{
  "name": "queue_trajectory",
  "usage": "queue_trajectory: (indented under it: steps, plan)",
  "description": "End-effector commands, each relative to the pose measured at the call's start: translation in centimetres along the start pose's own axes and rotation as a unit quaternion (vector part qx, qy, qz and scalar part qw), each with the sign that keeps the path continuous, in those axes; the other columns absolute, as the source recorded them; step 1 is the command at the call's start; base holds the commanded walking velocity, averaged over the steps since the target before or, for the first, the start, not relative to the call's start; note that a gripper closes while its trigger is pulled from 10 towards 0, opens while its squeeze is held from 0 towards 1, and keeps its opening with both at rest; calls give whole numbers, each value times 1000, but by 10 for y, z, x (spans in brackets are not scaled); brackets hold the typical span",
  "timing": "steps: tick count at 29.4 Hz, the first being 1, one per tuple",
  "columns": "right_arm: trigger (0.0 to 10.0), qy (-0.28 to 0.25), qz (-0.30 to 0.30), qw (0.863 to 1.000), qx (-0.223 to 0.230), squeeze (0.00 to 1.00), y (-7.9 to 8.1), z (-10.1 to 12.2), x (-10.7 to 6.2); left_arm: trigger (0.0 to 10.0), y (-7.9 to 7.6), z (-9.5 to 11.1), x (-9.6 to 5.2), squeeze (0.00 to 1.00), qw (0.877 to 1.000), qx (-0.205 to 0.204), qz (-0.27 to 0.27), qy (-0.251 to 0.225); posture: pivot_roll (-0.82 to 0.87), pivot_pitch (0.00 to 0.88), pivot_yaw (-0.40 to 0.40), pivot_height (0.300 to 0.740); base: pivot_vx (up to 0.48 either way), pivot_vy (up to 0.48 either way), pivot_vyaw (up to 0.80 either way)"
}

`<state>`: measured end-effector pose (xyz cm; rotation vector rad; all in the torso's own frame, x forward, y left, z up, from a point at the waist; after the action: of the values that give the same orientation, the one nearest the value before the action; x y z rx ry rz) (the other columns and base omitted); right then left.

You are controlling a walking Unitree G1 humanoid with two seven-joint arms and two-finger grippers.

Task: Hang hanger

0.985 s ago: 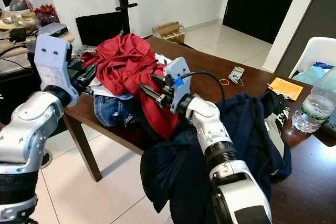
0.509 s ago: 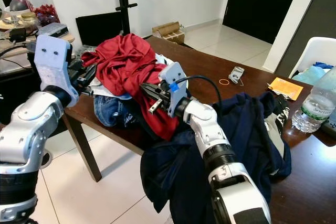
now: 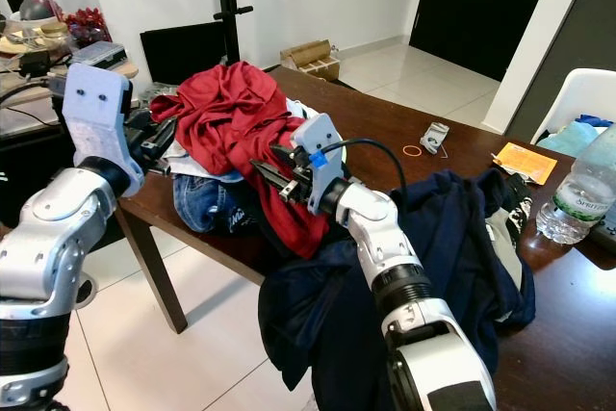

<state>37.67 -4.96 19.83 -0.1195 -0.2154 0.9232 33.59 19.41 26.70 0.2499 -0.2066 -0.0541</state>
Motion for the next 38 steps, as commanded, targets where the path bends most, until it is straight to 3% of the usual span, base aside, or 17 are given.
queue_trajectory:
  steps: [1, 8, 10, 12, 14, 17, 18, 22, 29, 33, 38]
  plan:
    - [10000, 9, 5, 1000, -14, 0, 3, -4, -1, 10000, -4, -1, -1, 0, 1000, 7, -10, 4, 201, 12, -60, 740, 0, 0, 0]
    - [10000, 27, 13, 999, -43, 0, 9, -11, -1, 10000, -6, -2, -1, 0, 1000, 4, -18, 8, 201, 10, -60, 740, 0, 0, 0]
    - [10000, 30, 15, 998, -53, 0, 11, -12, 0, 10000, -21, -6, -4, 0, 996, -32, -76, 23, 202, 4, -60, 740, 0, 0, 0]
    - [10000, 30, 15, 998, -53, 0, 11, -12, 0, 10000, -21, -6, -4, 0, 996, -32, -76, 23, 202, 4, -60, 740, 0, 0, 0]
    - [10000, 29, 16, 998, -58, 0, 13, -12, 1, 10000, -44, -12, -14, 0, 984, -42, -166, 42, 202, 0, -58, 740, 0, 0, 0]
    - [10000, 29, 16, 998, -58, 0, 13, -12, 1, 10000, -44, -12, -14, 0, 984, -42, -166, 42, 202, 0, -58, 740, 0, 0, 0]
    - [10000, 29, 17, 998, -60, 0, 14, -12, 1, 10000, -54, -14, -19, 0, 978, -39, -199, 49, 201, 0, -58, 740, 0, 0, 0]
    - [10000, 28, 22, 997, -66, 0, 16, -12, 2, 10000, -60, -17, -21, 0, 974, -32, -218, 53, 201, 0, -57, 740, 0, 0, 0]
    - [10000, 26, 17, 996, -89, 0, 16, -10, 3, 10000, -56, -17, -19, 0, 976, -21, -209, 54, 202, 0, -57, 740, 0, 0, 0]
    - [10000, 16, -33, 993, -111, 0, 8, -7, 3, 10000, -55, -16, -20, 0, 975, -22, -212, 57, 204, 1, -58, 740, 0, 0, 0]
    - [10000, 9, -68, 993, -100, 0, 2, -8, 1, 10000, -55, -16, -21, 0, 975, -21, -213, 58, 205, 2, -57, 740, 0, 0, 0]
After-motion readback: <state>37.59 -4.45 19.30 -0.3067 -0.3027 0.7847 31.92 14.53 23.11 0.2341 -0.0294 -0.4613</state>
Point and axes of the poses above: a point about 5 cm out from each wrist's last joint towards the gripper, its own x axis pointing out of the wrist towards the gripper, its own z axis along the axis of the wrist's last joint, y = z × x, the point moved 2 cm from there along x, pointing out of the wrist towards the gripper, and after that the axes turned 3 degrees about x, right-handed, at the moved point
